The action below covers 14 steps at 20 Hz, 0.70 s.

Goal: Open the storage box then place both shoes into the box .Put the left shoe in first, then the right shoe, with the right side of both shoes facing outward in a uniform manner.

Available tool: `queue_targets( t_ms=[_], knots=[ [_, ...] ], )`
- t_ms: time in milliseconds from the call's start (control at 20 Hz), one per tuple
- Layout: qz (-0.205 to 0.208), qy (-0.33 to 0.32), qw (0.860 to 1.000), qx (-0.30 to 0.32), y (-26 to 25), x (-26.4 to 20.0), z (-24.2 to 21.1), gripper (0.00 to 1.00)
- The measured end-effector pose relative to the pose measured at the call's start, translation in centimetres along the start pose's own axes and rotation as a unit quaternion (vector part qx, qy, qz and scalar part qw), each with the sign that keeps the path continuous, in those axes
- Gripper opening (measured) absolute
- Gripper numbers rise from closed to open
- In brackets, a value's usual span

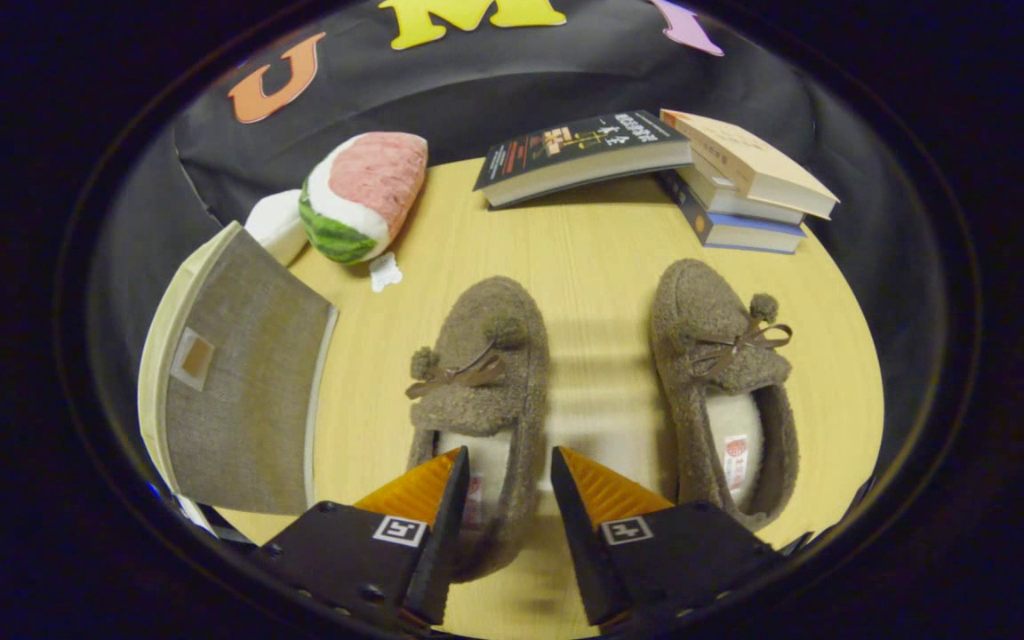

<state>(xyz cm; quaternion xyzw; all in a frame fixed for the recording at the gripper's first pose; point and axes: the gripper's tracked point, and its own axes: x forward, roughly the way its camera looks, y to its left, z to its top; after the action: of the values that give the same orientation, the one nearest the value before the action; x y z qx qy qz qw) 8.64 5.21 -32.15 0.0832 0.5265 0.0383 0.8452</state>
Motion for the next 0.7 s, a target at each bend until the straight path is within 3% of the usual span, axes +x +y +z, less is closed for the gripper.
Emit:
queue_targets(
  t_ms=[50,150,250,350,700],
  knots=[
    [-0.006,0.005,1.0,0.006,-0.3,0.3,0.1,0.52],
    [-0.005,0.017,0.999,0.03,-0.4,1.1,-0.4,0.27],
    [0.005,0.025,0.998,0.049,-0.3,1.4,-0.6,0.21],
    [0.008,0.035,0.997,0.067,-0.5,1.3,-0.7,0.02],
    [0.037,0.03,0.99,0.135,0.7,-1.2,-0.1,0.0]
  ],
)
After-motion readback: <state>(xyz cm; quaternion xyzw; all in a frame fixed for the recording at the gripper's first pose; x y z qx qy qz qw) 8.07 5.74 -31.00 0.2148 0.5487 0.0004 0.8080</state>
